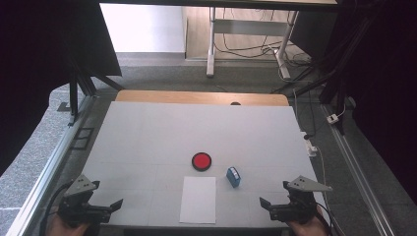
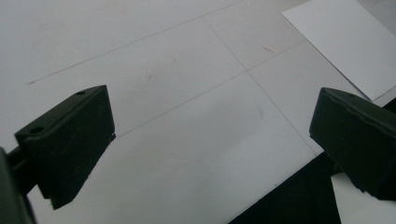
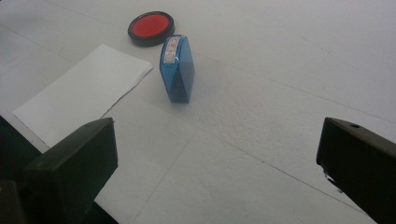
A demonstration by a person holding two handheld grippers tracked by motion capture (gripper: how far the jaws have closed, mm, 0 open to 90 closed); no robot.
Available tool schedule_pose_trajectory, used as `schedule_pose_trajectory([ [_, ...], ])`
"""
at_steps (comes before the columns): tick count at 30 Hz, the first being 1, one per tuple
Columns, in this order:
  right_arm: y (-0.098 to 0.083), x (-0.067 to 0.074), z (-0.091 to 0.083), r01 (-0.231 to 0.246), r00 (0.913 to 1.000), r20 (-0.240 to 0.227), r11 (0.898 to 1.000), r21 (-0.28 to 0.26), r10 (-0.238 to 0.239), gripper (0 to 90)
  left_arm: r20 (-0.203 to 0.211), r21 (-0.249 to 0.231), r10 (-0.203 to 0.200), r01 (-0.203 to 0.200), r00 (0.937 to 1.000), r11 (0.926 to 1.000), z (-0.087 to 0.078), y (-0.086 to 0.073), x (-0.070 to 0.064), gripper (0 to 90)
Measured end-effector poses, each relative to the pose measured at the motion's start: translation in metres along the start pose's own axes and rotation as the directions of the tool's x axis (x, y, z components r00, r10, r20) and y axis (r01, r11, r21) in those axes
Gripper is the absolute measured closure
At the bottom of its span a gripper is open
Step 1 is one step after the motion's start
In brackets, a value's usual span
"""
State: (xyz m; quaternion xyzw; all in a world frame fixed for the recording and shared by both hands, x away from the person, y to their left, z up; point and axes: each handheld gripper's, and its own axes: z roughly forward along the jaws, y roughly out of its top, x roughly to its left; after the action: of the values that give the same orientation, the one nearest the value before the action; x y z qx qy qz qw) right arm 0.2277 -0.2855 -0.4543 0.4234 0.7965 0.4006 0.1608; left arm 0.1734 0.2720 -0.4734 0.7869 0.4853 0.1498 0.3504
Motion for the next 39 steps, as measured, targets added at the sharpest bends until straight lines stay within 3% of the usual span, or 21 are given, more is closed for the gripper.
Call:
schedule_pose_trajectory([
  [17,0.0,0.001,0.001,-0.001,1.0,-0.009,1.0,0.006,0.001,0.0,0.02,0.006,0.015,-0.015,0.9997,0.9999,0.001,0.0,0.0,0.0],
  [25,0.001,0.003,0.002,0.022,0.9997,-0.006,1.0,0.012,-0.022,0.0,0.038,0.012,0.002,-0.003,0.9993,0.9999,0.001,0.0,0.002,0.0],
  [36,0.002,0.008,0.002,0.067,0.9977,0.006,0.998,0.016,-0.067,0.0,0.033,0.019,0.006,-0.007,0.9994,0.9998,0.002,0.0,0.001,0.0],
  [39,0.004,0.011,0.002,0.082,0.9966,-0.002,0.997,-0.004,-0.082,0.0,0.034,0.022,0.007,-0.008,0.9994,0.9997,0.002,0.0,0.001,0.0],
])
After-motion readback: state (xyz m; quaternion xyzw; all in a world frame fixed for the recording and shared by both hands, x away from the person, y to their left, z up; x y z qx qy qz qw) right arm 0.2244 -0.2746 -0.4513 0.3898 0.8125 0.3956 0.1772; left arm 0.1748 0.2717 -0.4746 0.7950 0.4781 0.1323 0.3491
